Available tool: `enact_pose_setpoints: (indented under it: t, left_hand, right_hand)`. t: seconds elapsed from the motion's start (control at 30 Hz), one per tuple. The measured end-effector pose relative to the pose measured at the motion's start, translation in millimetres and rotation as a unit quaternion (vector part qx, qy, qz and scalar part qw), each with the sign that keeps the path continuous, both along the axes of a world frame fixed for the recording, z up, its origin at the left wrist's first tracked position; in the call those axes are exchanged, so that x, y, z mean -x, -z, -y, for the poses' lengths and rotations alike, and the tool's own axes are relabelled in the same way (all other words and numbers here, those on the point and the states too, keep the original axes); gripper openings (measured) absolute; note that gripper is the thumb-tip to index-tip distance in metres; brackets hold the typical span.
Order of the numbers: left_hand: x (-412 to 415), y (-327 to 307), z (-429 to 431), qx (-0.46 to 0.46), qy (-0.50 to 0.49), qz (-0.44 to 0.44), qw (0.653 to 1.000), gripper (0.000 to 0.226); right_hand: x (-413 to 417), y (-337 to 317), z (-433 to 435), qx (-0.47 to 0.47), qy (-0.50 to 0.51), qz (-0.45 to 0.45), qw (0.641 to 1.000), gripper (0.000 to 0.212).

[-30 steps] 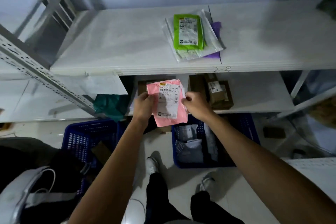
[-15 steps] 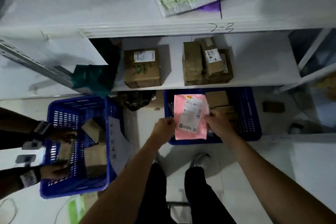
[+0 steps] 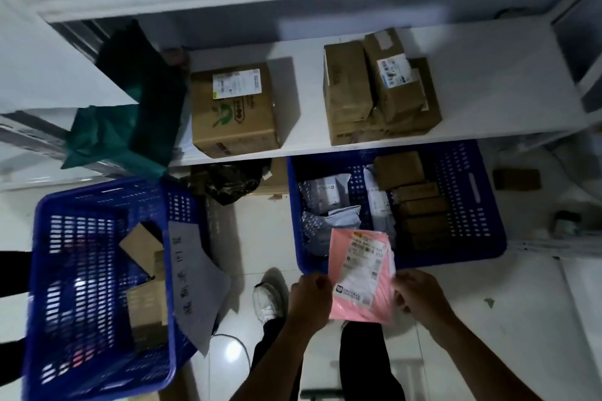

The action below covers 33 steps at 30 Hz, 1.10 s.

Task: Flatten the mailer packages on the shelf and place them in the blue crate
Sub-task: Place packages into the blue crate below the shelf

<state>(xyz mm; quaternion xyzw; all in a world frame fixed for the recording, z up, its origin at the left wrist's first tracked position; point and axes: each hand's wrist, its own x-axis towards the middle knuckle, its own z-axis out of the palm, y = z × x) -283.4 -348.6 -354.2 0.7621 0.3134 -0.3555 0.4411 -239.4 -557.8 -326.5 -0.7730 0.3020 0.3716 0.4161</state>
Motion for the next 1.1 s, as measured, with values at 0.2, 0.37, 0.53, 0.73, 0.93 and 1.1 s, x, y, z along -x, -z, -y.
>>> enact_pose_setpoints:
  t: [0.2, 0.37, 0.53, 0.73, 0.93, 1.1]
  left_hand:
    - [-55, 48, -2, -0.058, -0.002, 0.027, 0.998, 0.027]
    - [-89, 109, -4, -0.057, -0.034, 0.043, 0.997, 0.024]
    - [-102, 169, -8, -0.056, -0.076, 0.029, 0.995, 0.02]
    - [-109, 224, -11, -0.066, -0.07, 0.01, 0.995, 0.026]
    - [-105, 265, 12, -0.094, 0.062, -0.013, 0.994, 0.027]
    - [-104, 303, 23, -0.077, 0.107, -0.043, 0.99, 0.037]
  right_hand:
    - [-36, 64, -5, -0.015, -0.02, 0.003, 1.0, 0.011]
    - [-76, 129, -8, 0.0, -0.045, 0.026, 0.999, 0.016]
    - [-99, 179, -11, -0.006, -0.059, 0.027, 0.998, 0.014]
    - [-106, 235, -17, -0.015, -0.086, 0.022, 0.996, 0.014]
    - [-100, 288, -17, 0.072, -0.205, 0.031, 0.976, 0.012]
    - [-103, 337, -9, 0.12, -0.267, 0.048, 0.955, 0.025]
